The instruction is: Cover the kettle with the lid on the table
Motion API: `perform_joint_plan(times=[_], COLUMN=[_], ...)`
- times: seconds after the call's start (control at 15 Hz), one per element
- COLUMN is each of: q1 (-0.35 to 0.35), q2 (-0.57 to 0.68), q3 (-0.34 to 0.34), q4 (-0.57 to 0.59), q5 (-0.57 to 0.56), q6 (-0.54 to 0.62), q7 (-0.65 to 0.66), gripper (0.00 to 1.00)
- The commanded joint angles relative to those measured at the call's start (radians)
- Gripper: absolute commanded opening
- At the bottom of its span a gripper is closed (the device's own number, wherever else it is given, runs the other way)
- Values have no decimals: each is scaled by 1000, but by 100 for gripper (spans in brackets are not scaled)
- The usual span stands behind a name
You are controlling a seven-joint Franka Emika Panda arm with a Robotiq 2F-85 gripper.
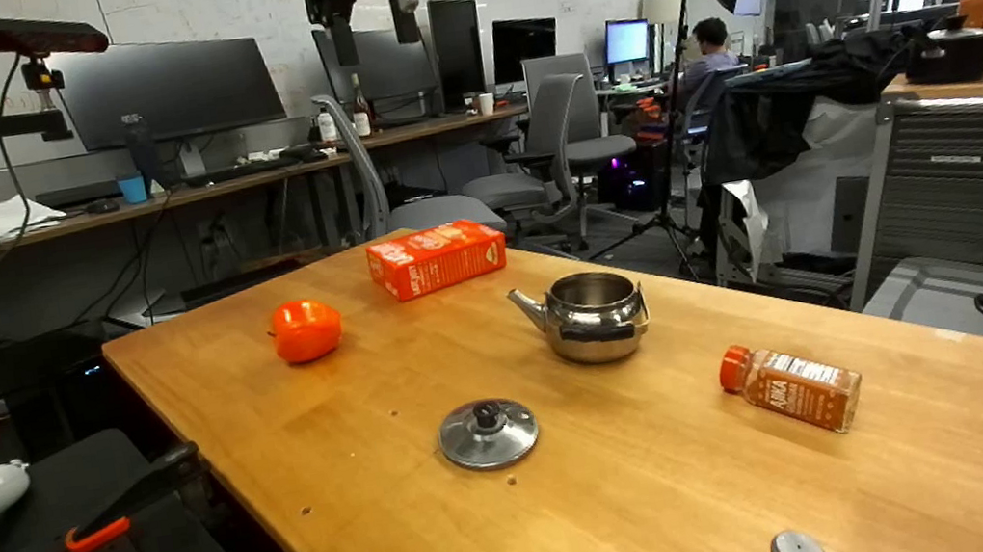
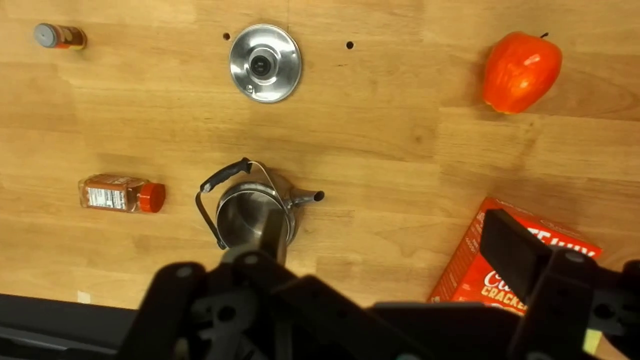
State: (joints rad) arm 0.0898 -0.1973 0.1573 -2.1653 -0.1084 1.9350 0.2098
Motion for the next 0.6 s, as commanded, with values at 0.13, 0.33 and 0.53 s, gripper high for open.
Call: perform_joint_plan(times=[0.13, 0.33, 0.53], q1=[-4, -12, -20], q2=[0, 8, 35], q3=[-37, -56, -70], q4=[-50, -59, -67], q5=[47, 43, 40], q6=[49, 47, 62], q7=[-29, -51, -49], gripper=[100, 100, 100])
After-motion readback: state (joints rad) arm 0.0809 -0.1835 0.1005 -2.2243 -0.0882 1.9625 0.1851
